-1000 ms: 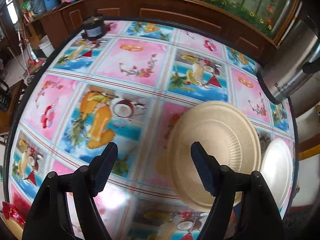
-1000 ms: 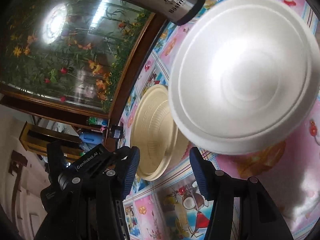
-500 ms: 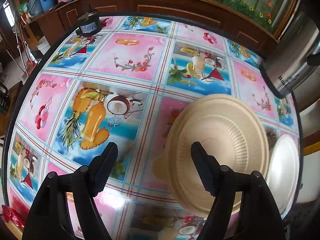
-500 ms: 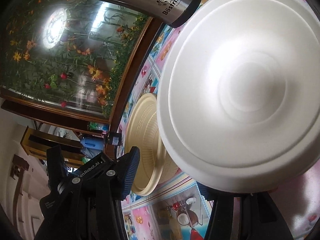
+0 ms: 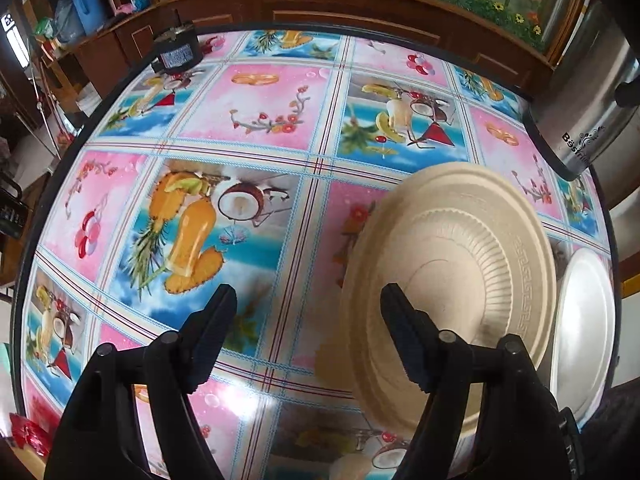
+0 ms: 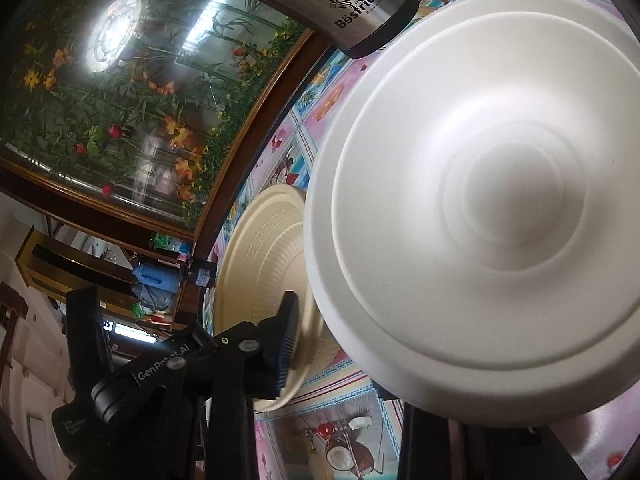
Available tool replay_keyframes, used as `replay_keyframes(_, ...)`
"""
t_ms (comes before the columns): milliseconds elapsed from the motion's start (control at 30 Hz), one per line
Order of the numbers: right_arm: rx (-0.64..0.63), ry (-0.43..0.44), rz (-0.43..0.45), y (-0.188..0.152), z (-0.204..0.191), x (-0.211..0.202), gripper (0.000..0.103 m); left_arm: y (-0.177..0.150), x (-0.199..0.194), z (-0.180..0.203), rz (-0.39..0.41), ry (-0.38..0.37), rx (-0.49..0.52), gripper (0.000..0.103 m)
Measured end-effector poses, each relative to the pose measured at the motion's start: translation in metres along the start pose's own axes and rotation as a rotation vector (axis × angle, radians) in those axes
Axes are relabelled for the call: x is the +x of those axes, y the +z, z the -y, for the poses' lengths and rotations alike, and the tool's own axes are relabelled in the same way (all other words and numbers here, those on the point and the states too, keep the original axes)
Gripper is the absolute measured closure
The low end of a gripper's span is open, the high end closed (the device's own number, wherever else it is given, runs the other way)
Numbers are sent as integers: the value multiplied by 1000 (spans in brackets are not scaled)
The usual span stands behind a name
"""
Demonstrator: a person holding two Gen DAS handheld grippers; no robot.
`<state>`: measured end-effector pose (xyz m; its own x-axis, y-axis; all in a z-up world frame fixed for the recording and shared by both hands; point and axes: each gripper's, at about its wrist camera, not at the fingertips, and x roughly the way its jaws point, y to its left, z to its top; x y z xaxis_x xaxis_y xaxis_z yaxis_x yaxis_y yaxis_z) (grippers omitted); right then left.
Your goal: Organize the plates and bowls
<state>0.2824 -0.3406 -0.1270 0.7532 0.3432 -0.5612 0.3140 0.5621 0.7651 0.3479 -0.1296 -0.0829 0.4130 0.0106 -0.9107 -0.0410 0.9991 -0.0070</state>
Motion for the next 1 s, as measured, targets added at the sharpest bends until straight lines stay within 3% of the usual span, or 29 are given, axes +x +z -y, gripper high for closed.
replay_keyframes(267,7,13,-21,0,0,0,90,-6,-2,0,2,-3,33,74)
replay_keyframes(367,7,13,-37,-1,-1,2,90,-11,-5,4,5,11,68,82)
replay_keyframes(667,49,-11,-84,1,2,-2,90,-34,-15,7,-13,28,129,86)
replay_keyframes(1000,-20,-103,-135,-10,-1,-23,91,-91,-33,0,-41,-29,116,85)
